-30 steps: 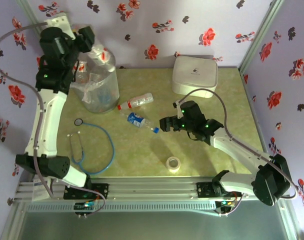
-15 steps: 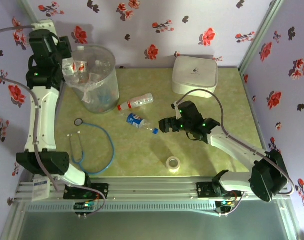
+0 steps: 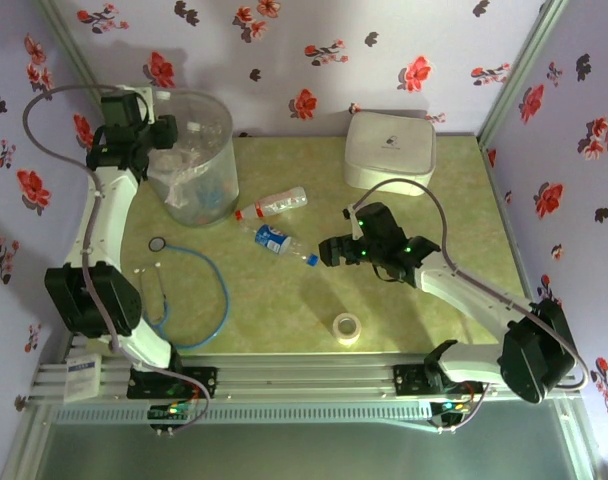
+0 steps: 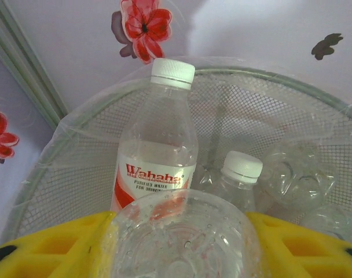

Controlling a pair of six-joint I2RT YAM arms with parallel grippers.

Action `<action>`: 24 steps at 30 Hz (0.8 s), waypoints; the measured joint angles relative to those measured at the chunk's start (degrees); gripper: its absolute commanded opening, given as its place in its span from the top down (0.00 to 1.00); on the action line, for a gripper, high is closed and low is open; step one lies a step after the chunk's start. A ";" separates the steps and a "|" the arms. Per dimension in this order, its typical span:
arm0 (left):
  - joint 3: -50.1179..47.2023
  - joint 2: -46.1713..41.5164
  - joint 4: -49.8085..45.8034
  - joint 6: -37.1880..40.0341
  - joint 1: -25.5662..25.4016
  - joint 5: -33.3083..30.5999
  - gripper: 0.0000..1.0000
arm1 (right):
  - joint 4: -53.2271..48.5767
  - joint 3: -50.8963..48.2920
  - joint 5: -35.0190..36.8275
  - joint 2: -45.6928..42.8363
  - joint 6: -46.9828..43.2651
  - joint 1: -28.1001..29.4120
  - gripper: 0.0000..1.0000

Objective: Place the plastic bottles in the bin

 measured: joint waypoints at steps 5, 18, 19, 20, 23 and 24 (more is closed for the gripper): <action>-3.28 -1.42 2.64 0.07 0.00 0.46 1.00 | 0.02 0.24 0.02 0.83 0.00 0.00 0.01; -8.37 -2.16 6.05 0.63 0.07 3.87 1.00 | 0.04 0.48 -0.02 1.49 0.04 0.00 0.01; -9.35 -2.08 6.34 0.63 0.07 4.02 1.00 | 0.04 0.48 0.00 1.49 0.04 0.00 0.01; -10.32 -1.77 6.47 0.57 0.07 4.09 1.00 | 0.04 0.48 0.00 1.49 0.02 0.00 0.01; -11.65 -0.79 5.90 0.68 0.04 4.72 0.96 | 0.04 0.48 -0.02 1.46 0.04 0.00 0.01; -12.07 -0.61 5.07 0.59 0.04 4.94 0.89 | 0.02 0.48 -0.02 1.46 0.02 0.00 0.01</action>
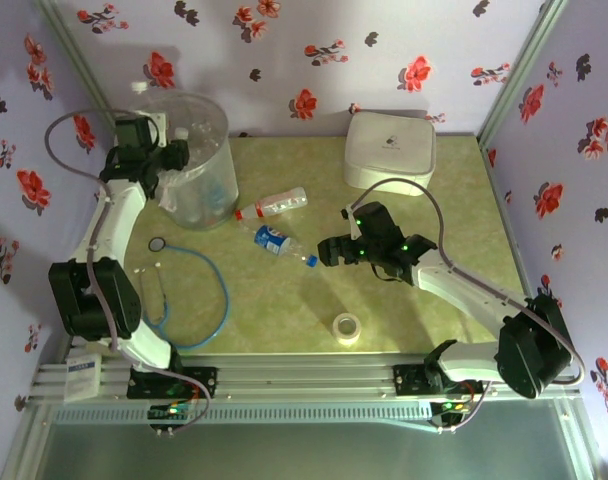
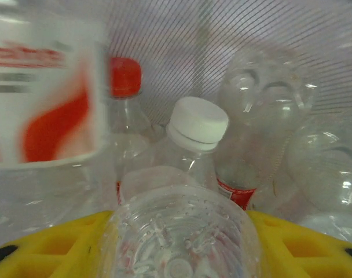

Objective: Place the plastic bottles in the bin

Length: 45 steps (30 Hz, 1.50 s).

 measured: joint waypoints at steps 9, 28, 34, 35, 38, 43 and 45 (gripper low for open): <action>6.93 0.72 -10.60 -0.02 0.00 1.01 0.34 | 0.02 0.00 0.00 0.02 0.02 0.00 0.01; 20.15 0.92 -20.98 -0.02 -0.28 3.50 0.81 | 0.02 0.04 0.00 1.53 0.02 0.00 0.01; 10.78 0.92 -20.65 -0.22 -1.16 3.56 0.88 | 0.02 0.04 0.00 1.53 0.00 0.00 0.01; 9.64 0.92 -19.78 -0.22 -1.20 3.54 0.88 | 0.00 0.04 0.00 1.53 0.00 0.00 0.01; 8.63 0.87 -18.43 -0.24 -1.18 3.54 0.88 | 0.02 0.04 0.00 1.53 -0.04 0.00 0.01; 9.42 0.87 -19.06 -0.59 -1.18 3.52 0.74 | 0.00 0.20 0.00 2.62 -1.64 0.00 0.01; 10.97 0.87 -20.24 -1.03 -1.18 3.54 0.51 | -0.02 0.61 0.00 4.11 -3.06 0.00 0.01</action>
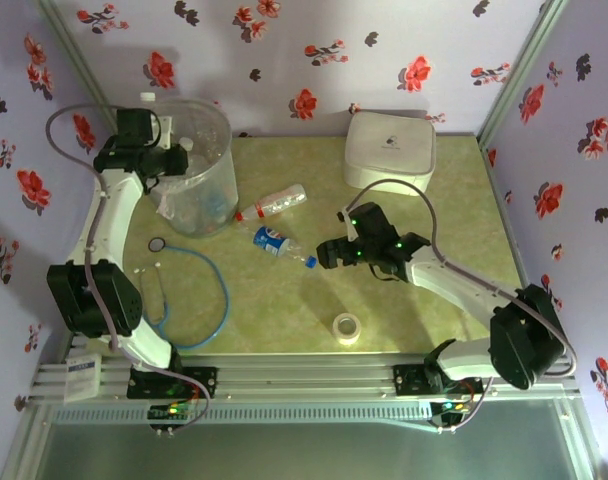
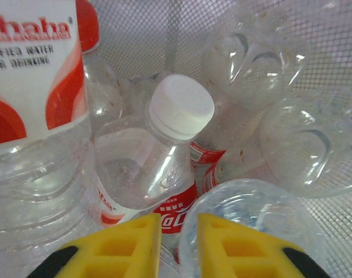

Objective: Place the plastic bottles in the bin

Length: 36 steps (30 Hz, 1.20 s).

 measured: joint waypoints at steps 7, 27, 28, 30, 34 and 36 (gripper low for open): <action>4.66 -2.49 -0.31 -1.53 -0.17 0.96 0.18 | -0.17 2.34 0.00 5.81 -6.71 0.13 0.01; -30.77 -32.61 14.34 -26.88 -15.54 2.12 0.00 | -5.53 18.51 -2.82 24.11 -20.02 4.63 0.01; -33.86 -33.64 16.02 -29.09 -16.24 2.03 0.00 | -5.62 20.02 -3.15 25.68 -20.13 4.85 0.02; -38.36 -34.69 17.81 -32.41 -17.66 2.03 0.00 | -5.49 22.38 -3.76 28.59 -20.22 5.42 0.03; -44.61 -35.10 22.71 -38.82 -18.51 1.97 0.00 | -5.27 23.76 -4.68 31.89 -20.41 6.47 0.09; -47.06 -35.45 25.64 -41.79 -18.62 1.95 0.00 | -4.81 23.80 -5.03 32.76 -20.35 6.71 0.13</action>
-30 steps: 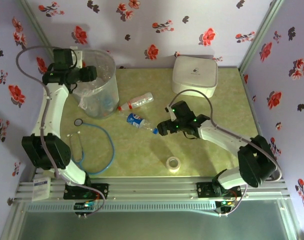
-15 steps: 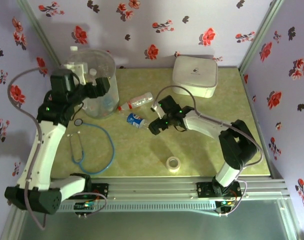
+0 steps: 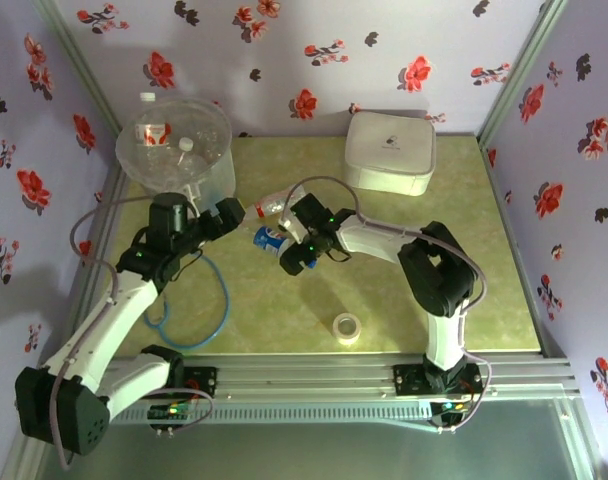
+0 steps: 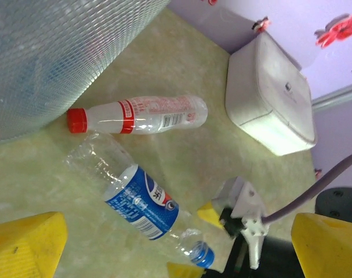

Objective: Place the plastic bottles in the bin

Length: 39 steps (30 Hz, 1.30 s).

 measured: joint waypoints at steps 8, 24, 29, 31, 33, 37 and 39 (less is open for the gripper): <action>-7.61 0.02 11.04 -9.73 -1.22 -0.02 0.00 | 1.79 0.15 -0.35 0.72 0.70 0.11 0.39; -5.99 6.54 18.86 -12.98 -3.67 0.74 0.00 | 3.56 -15.63 4.44 -23.47 3.65 -0.59 0.57; -4.52 11.96 25.94 -15.02 -5.64 3.13 0.00 | 10.25 -26.93 7.04 -35.52 8.07 -1.25 0.60; -2.62 15.15 27.50 -15.32 -7.39 3.98 0.00 | 13.14 -30.69 7.17 -38.29 10.29 -1.36 0.60; -0.48 18.21 29.03 -15.34 -9.38 4.68 0.00 | 15.23 -32.89 7.15 -39.60 12.13 -1.36 0.59; 3.91 23.61 31.17 -15.32 -12.94 5.64 0.02 | 19.12 -35.65 7.15 -41.33 14.71 -1.36 0.59; 5.40 25.83 32.15 -15.32 -14.16 5.99 0.04 | 20.33 -36.24 7.17 -42.38 15.10 -1.36 0.59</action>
